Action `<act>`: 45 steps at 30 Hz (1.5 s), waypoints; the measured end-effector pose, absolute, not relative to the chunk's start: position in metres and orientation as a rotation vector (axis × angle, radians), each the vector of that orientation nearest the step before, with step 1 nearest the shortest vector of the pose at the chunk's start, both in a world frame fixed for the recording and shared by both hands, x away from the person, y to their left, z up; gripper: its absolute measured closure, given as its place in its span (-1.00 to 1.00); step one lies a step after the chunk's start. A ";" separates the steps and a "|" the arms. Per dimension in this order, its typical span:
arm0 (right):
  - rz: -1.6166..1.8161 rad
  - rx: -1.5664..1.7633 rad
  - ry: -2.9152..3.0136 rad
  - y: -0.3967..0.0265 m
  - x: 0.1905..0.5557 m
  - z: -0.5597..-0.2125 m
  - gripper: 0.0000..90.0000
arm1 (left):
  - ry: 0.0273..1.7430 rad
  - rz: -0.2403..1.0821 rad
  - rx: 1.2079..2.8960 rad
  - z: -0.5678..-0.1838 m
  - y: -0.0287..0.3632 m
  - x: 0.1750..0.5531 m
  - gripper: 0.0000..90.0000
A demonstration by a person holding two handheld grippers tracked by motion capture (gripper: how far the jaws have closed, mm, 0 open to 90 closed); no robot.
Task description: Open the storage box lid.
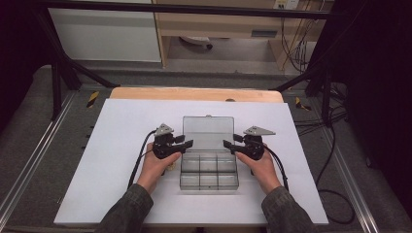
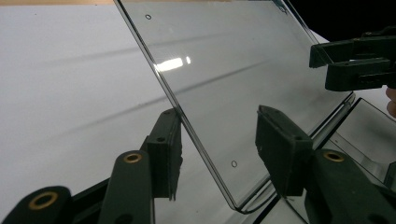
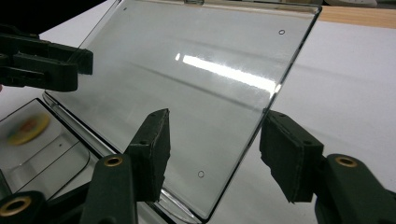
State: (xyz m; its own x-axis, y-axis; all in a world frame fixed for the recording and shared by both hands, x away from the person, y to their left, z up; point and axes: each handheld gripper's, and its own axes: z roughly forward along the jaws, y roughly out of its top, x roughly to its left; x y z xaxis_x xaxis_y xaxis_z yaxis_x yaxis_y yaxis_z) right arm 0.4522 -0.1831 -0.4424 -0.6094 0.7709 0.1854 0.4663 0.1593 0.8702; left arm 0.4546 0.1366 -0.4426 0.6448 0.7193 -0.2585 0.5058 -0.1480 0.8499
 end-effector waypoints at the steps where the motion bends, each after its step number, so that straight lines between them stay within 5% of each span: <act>1: 1.430 1.191 2.140 -0.183 0.452 -0.442 -0.04 | 0.984 0.251 1.808 -0.443 0.137 0.455 0.12; 35: 1.450 1.263 2.160 -0.183 0.454 -0.446 -0.12 | 1.008 0.194 1.828 -0.446 0.134 0.454 -0.04; 45: 1.423 1.299 2.143 -0.185 0.452 -0.442 -0.41 | 1.030 0.218 1.815 -0.443 0.138 0.454 -0.35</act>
